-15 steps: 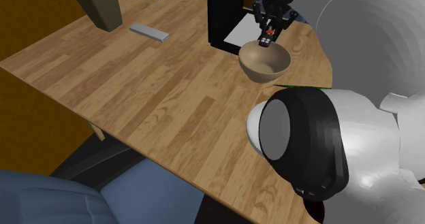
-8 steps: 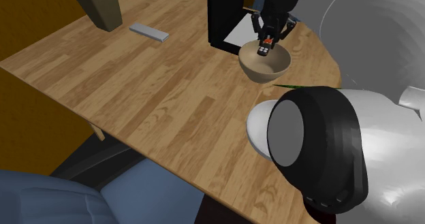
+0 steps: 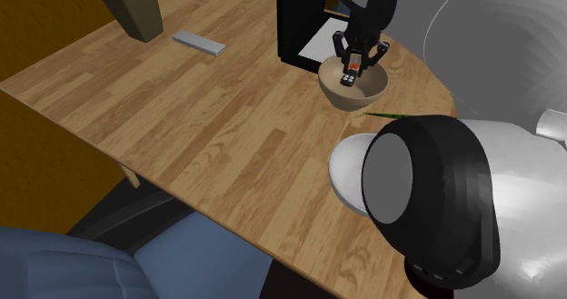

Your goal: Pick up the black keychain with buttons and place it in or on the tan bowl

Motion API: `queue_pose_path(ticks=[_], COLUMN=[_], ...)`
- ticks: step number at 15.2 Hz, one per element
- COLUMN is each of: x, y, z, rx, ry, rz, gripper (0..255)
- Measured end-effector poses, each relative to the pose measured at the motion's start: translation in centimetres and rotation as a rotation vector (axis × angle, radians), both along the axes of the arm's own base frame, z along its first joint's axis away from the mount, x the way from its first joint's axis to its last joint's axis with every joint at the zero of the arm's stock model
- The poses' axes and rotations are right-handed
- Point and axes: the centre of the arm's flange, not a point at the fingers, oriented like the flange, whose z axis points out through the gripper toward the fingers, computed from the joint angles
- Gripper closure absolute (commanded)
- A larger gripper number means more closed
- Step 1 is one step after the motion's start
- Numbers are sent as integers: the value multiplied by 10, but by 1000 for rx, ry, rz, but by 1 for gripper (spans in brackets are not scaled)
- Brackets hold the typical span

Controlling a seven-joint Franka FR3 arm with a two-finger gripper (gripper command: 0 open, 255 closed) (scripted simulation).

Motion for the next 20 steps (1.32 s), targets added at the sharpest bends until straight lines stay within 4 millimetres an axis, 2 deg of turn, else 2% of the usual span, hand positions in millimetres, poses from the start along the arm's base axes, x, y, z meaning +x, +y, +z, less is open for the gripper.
queue_pose_path(ticks=[6,7,13,17,20], x=[-1,-1,-1,3,2], y=[0,0,0,0,0], z=[-3,-3,-3,37,46], rx=[0,0,0,1,0], ry=[-1,-1,-1,-3,-1], rz=[0,0,0,0,0], gripper=[255,0,0,0,0])
